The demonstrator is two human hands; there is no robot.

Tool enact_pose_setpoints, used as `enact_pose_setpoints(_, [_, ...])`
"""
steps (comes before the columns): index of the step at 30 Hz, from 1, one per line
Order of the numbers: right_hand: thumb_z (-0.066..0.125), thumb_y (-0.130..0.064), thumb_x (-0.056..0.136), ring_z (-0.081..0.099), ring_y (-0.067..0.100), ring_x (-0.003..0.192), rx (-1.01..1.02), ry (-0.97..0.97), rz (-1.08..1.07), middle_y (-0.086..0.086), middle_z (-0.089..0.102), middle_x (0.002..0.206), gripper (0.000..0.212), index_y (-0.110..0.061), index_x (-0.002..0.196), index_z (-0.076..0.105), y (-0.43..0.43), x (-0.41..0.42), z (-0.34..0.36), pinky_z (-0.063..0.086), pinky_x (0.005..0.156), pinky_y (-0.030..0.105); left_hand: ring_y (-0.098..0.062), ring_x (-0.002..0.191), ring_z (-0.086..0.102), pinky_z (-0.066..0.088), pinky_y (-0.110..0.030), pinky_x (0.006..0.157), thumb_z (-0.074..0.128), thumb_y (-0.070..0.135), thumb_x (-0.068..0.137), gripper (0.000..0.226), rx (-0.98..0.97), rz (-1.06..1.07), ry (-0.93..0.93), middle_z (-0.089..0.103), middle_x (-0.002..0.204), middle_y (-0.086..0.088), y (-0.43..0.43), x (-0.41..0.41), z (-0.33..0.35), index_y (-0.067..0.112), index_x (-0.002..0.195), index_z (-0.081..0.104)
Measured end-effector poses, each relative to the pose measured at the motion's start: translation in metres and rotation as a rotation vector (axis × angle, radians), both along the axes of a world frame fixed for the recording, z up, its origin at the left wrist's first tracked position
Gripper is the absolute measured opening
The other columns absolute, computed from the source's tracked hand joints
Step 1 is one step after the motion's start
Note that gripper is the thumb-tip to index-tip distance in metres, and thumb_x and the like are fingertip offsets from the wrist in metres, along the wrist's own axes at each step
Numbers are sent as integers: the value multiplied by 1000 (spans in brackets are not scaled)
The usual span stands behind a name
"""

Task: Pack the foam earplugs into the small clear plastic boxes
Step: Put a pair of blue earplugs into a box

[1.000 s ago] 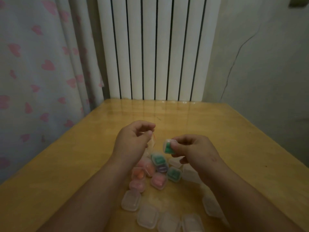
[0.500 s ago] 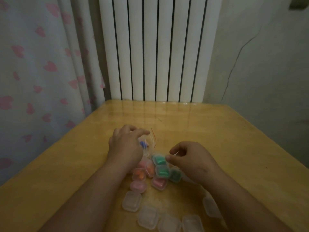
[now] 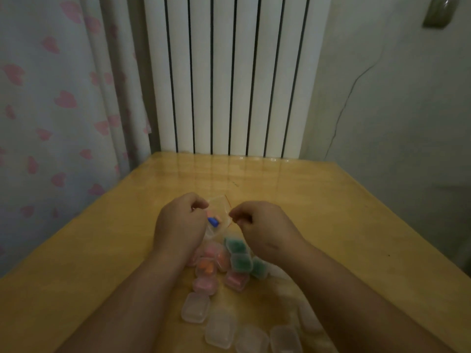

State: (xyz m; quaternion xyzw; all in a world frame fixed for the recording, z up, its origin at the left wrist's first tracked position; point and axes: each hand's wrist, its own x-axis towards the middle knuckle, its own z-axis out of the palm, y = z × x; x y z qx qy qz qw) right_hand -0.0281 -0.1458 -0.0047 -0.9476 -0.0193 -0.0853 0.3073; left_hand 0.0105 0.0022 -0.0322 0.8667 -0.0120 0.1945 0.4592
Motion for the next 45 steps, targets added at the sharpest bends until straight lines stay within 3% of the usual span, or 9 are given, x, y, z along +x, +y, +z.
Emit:
enact_pose_setpoints(4, [54,-4,90,59,23,115,-290,217,102,2,60,130,45,-23,130,59,27,28,15,51,97,37,-18,99,55,45,-33,70,49,0,85,44,-84,-37,-24,60,111,6,1,1,2,29,116,59])
enact_pose_setpoints(7, [54,-8,91,62,29,106,-343,214,114,10,64,118,31,-12,119,65,39,40,3,53,89,39,-18,104,54,52,-41,82,51,-5,86,61,-76,-15,-18,57,122,2,4,5,0,29,136,45])
enact_pose_setpoints(11, [49,-11,92,62,32,101,-259,112,67,14,65,109,25,-8,111,64,42,48,-11,52,81,35,-22,108,59,50,-37,86,61,18,93,55,84,-23,43,58,132,-1,7,17,-12,25,143,38])
enact_pose_setpoints(17, [62,-15,85,65,31,93,-259,317,5,14,67,100,22,-7,104,69,46,73,-12,46,70,29,-25,118,54,34,-42,98,46,26,99,59,334,2,146,62,126,0,2,30,-24,25,151,19])
enact_pose_setpoints(29, [60,-26,87,51,23,60,-457,499,52,8,55,76,22,-10,74,53,59,91,-9,43,69,31,-22,120,49,32,-43,98,44,25,99,63,345,-30,168,62,127,5,6,36,-28,27,153,13])
enact_pose_setpoints(34, [61,-20,91,62,31,97,-575,493,109,13,62,95,25,-6,111,64,53,75,4,50,84,36,-21,119,52,35,-43,99,49,27,95,66,327,-27,164,63,125,6,6,37,-29,27,153,16])
enact_pose_setpoints(37, [57,-24,95,56,27,88,-714,562,207,7,51,83,21,-12,112,56,57,82,6,48,78,36,-21,120,51,35,-43,100,48,29,97,63,317,-31,157,62,128,7,7,37,-30,27,152,17])
enact_pose_setpoints(40, [60,-29,92,57,24,85,-584,562,157,8,57,94,30,-10,115,58,54,89,-5,49,72,35,-20,122,50,33,-44,100,49,27,98,63,309,-27,165,60,130,10,7,37,-29,28,152,18])
enact_pose_setpoints(45, [59,-20,90,64,26,97,-275,243,109,9,68,106,20,-11,105,68,36,81,-13,53,85,34,-21,122,52,37,-44,104,47,25,97,61,270,-23,172,63,126,10,7,36,-26,26,152,21])
